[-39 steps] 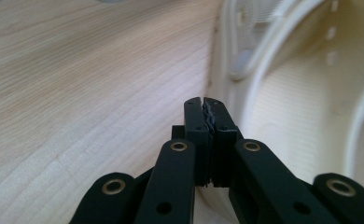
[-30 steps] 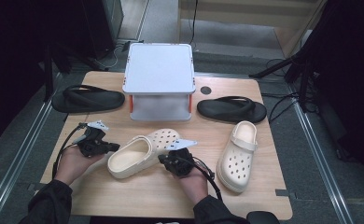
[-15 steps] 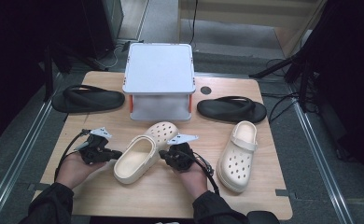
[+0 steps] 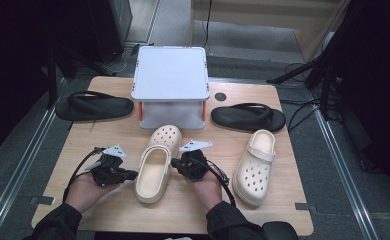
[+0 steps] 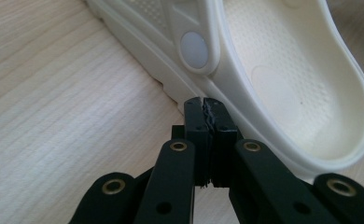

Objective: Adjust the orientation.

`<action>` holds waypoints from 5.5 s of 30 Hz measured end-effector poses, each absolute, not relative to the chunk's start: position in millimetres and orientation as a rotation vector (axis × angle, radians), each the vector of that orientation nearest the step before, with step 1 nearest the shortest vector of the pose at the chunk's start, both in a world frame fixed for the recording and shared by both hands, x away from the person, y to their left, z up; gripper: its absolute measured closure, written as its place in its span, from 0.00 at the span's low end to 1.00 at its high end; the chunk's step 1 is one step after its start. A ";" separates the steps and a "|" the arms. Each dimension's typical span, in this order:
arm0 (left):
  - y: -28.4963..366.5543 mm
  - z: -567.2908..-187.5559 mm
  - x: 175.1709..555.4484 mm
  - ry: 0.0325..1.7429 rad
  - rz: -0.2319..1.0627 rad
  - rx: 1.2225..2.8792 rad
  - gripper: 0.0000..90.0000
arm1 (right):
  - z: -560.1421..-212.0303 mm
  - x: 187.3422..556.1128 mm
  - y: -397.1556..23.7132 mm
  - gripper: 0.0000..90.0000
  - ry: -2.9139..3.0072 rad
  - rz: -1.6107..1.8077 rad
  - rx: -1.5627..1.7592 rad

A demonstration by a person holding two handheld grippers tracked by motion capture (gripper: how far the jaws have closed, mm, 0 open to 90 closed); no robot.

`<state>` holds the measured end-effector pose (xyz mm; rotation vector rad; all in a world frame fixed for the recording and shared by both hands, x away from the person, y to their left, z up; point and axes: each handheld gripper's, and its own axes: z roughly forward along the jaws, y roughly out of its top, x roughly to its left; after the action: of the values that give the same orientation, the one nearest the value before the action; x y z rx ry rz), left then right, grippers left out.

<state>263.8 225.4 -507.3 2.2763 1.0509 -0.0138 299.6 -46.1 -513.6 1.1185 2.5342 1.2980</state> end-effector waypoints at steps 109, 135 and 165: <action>257.6 -501.0 318.5 1.182 0.094 2.058 0.42 | -481.8 218.4 -286.2 1.00 2.264 1.159 1.403; 258.0 -499.5 314.1 1.180 0.123 2.082 0.42 | -484.3 224.7 -271.9 1.00 2.338 1.144 1.342; 265.9 -498.0 285.1 1.194 0.170 2.071 0.42 | -484.6 267.2 -212.4 1.00 2.457 1.174 1.188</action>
<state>285.1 265.9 -498.0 2.0707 1.1943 0.1698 267.2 -212.4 -484.6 1.1882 2.4567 1.1736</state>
